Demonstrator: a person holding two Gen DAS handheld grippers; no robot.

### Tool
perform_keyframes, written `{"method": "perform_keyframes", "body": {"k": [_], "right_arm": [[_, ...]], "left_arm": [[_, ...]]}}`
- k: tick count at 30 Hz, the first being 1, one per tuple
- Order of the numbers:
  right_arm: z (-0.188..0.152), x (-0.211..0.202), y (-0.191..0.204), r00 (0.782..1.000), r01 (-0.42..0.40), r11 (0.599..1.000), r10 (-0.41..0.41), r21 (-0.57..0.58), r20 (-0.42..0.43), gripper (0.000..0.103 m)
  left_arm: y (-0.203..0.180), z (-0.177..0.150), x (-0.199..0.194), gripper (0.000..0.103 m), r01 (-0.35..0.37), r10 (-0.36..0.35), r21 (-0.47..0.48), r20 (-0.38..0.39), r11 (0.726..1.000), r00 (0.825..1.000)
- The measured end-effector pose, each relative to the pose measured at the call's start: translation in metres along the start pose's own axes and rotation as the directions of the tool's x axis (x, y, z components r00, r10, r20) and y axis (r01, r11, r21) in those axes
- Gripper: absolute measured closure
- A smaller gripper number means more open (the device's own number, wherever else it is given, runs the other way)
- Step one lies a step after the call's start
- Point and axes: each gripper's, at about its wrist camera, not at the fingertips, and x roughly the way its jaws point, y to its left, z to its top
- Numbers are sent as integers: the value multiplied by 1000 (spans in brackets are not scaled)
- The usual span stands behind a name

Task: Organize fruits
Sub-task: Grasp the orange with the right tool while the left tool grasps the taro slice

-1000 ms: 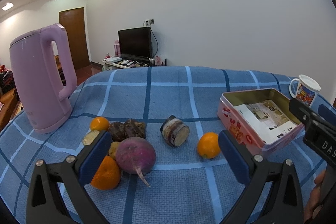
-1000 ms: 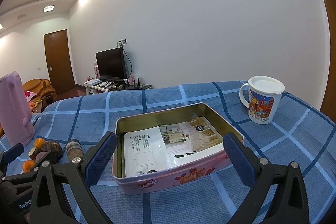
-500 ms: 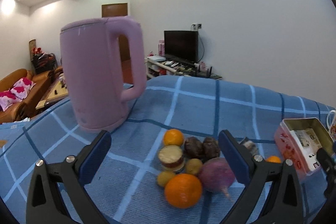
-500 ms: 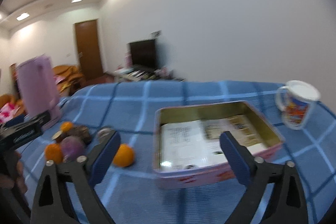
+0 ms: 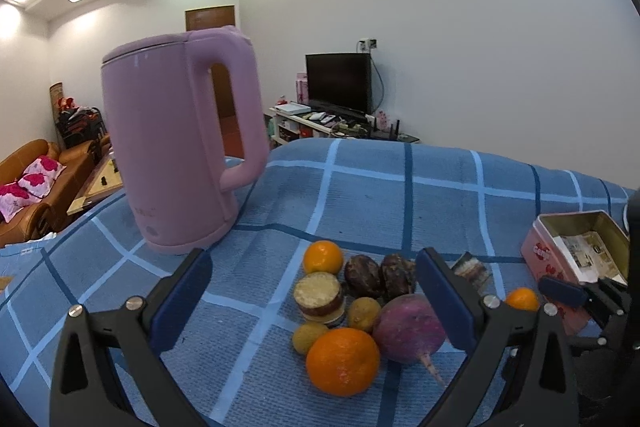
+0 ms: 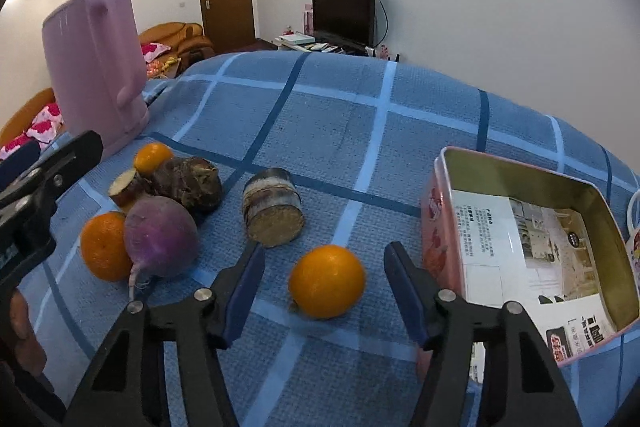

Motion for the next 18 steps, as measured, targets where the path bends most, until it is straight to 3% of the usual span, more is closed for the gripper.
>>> {"method": "perform_keyframes", "body": {"k": [9, 11, 14, 18], "right_arm": [[1, 13, 17, 997, 38, 990, -47, -135, -61, 40], [0, 17, 16, 995, 61, 986, -72, -157, -65, 43], [-1, 14, 8, 994, 84, 986, -92, -147, -51, 60], [-4, 3, -4, 999, 30, 994, -33, -103, -25, 60]], "left_arm": [[-7, 0, 0, 8, -20, 19, 36, 14, 999, 1000], [-8, 0, 0, 8, -20, 19, 44, 21, 999, 1000], [-9, 0, 1, 8, -8, 7, 45, 25, 999, 1000], [-10, 1, 0, 8, 30, -31, 35, 32, 999, 999]]}}
